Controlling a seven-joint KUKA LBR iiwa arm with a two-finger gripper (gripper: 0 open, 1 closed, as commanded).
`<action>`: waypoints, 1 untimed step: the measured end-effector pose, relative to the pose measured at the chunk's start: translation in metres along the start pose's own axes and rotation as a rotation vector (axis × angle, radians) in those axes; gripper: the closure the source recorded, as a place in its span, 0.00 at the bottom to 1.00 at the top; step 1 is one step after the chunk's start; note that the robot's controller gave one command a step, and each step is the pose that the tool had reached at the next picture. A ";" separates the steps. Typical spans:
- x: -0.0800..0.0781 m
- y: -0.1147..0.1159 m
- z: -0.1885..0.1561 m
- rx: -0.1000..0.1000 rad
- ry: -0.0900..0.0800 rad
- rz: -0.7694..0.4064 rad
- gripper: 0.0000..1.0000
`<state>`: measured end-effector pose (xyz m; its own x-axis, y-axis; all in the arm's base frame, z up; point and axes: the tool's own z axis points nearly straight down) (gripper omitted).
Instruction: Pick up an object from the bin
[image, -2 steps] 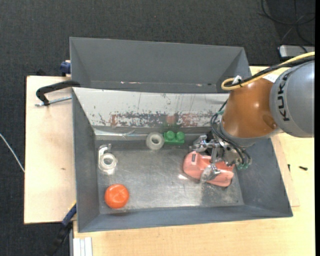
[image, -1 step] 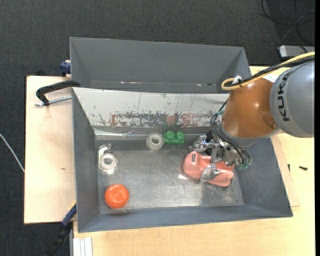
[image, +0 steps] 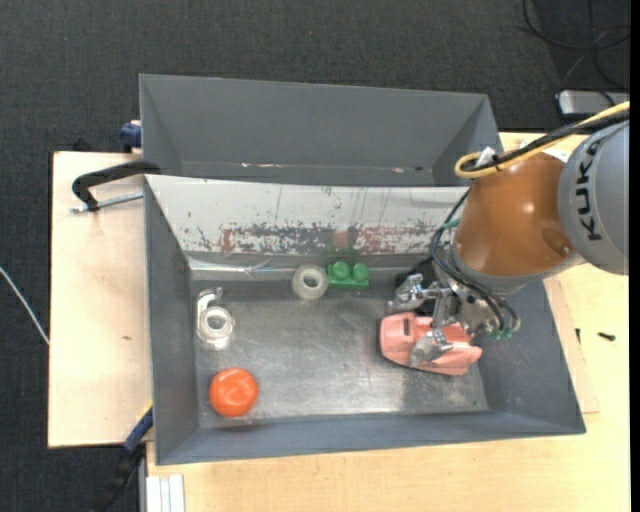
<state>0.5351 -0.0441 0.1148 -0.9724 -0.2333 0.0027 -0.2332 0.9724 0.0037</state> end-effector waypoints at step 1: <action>0.000 0.007 -0.032 0.005 -0.009 -0.027 1.00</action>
Offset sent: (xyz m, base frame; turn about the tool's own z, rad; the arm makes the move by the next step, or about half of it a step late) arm -0.0150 0.0050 0.0905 0.0082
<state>0.5337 -0.0377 0.1472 -0.9657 -0.2596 -0.0061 -0.2596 0.9657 -0.0016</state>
